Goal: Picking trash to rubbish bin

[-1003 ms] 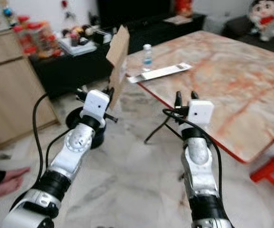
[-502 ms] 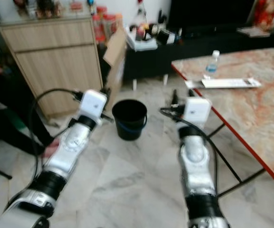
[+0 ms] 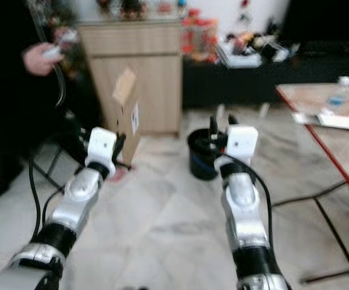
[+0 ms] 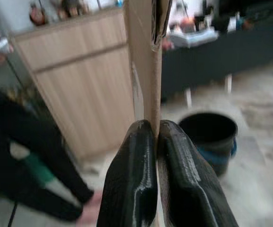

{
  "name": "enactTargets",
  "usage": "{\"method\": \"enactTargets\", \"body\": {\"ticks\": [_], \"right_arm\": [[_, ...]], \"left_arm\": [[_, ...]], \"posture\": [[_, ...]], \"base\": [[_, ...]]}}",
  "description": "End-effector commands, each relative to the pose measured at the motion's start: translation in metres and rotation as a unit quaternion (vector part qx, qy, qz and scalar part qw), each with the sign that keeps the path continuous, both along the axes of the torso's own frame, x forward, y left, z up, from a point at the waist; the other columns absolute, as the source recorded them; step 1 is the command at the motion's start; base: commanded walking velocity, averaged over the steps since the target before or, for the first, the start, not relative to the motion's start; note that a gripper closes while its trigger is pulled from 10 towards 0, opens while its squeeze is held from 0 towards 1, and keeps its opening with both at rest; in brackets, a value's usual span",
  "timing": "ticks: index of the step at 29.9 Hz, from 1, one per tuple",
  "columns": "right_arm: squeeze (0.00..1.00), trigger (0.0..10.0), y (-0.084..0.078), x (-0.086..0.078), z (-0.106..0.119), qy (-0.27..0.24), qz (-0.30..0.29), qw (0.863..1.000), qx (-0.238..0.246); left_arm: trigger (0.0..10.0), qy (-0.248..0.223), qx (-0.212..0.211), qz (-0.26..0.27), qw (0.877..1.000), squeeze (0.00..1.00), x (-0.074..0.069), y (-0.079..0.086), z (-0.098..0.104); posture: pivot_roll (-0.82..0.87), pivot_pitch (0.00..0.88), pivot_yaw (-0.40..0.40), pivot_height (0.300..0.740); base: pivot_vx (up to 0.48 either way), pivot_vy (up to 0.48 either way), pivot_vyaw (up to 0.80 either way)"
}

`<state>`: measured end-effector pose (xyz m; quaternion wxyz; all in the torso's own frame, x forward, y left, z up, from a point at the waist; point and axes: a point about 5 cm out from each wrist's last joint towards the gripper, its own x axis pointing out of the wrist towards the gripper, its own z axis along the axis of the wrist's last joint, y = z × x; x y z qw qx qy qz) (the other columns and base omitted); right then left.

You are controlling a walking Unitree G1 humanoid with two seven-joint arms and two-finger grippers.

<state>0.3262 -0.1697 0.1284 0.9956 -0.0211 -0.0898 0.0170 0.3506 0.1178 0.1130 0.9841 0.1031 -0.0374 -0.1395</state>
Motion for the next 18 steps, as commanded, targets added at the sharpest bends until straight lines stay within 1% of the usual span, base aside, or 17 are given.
{"method": "enactTargets", "body": {"ticks": [1, 5, 6, 8, 9, 12, 13, 14, 15, 18], "right_arm": [[0.00, 10.0, -0.003, -0.002, -0.014, 0.032, 0.000, 0.999, 0.003], [0.00, 10.0, -0.018, -0.012, -0.052, 0.110, -0.008, 0.994, -0.015], [0.00, 10.0, -0.027, -0.022, -0.073, 0.151, -0.016, 0.988, -0.013], [0.00, 10.0, -0.027, -0.022, -0.073, 0.151, -0.016, 0.988, -0.013], [0.00, 10.0, -0.030, -0.027, -0.082, 0.168, -0.018, 0.985, -0.012], [0.00, 10.0, -0.036, -0.035, -0.093, 0.190, -0.025, 0.981, -0.014], [0.00, 10.0, -0.039, -0.040, -0.100, 0.202, -0.028, 0.979, -0.010], [0.00, 10.0, -0.039, -0.040, -0.100, 0.202, -0.028, 0.979, -0.010], [0.00, 10.0, -0.042, -0.044, -0.107, 0.215, -0.032, 0.976, -0.007], [0.00, 10.0, -0.047, -0.051, -0.117, 0.233, -0.038, 0.972, -0.004]], "left_arm": [[10.0, 0.018, 0.016, 0.007, 1.000, 0.00, -0.002, 0.008, -0.010], [10.0, 0.079, 0.050, 0.026, 0.995, 0.00, -0.012, 0.025, -0.041], [10.0, 0.110, 0.067, 0.035, 0.991, 0.00, -0.019, 0.031, -0.057], [10.0, 0.110, 0.067, 0.035, 0.991, 0.00, -0.019, 0.031, -0.057], [10.0, 0.121, 0.073, 0.035, 0.989, 0.00, -0.023, 0.033, -0.063], [10.0, 0.138, 0.076, 0.037, 0.987, 0.00, -0.028, 0.036, -0.072], [10.0, 0.151, 0.078, 0.041, 0.985, 0.00, -0.032, 0.038, -0.078], [10.0, 0.151, 0.078, 0.041, 0.985, 0.00, -0.032, 0.038, -0.078], [10.0, 0.163, 0.080, 0.044, 0.982, 0.00, -0.036, 0.040, -0.084], [10.0, 0.180, 0.086, 0.048, 0.979, 0.00, -0.041, 0.042, -0.092]], "posture": [[0.03, 0.003, -0.010, 0.740], [0.04, 0.003, -0.019, 0.740], [0.04, 0.003, -0.019, 0.740], [0.04, 0.003, -0.019, 0.740], [0.03, 0.003, -0.024, 0.740], [0.03, 0.003, -0.025, 0.740], [0.03, 0.003, -0.026, 0.740], [0.03, 0.003, -0.026, 0.740], [0.03, 0.003, -0.026, 0.740], [0.03, 0.001, -0.027, 0.740]], "base": [[0.000, 0.000, 0.00], [0.000, 0.000, 0.00], [0.255, 0.000, 0.00], [0.255, 0.000, 0.00], [0.315, 0.000, 0.00], [0.339, 0.000, 0.00], [0.480, 0.000, 0.00], [0.480, 0.000, 0.00], [0.371, 0.000, 0.00], [0.409, 0.000, 0.00]]}}
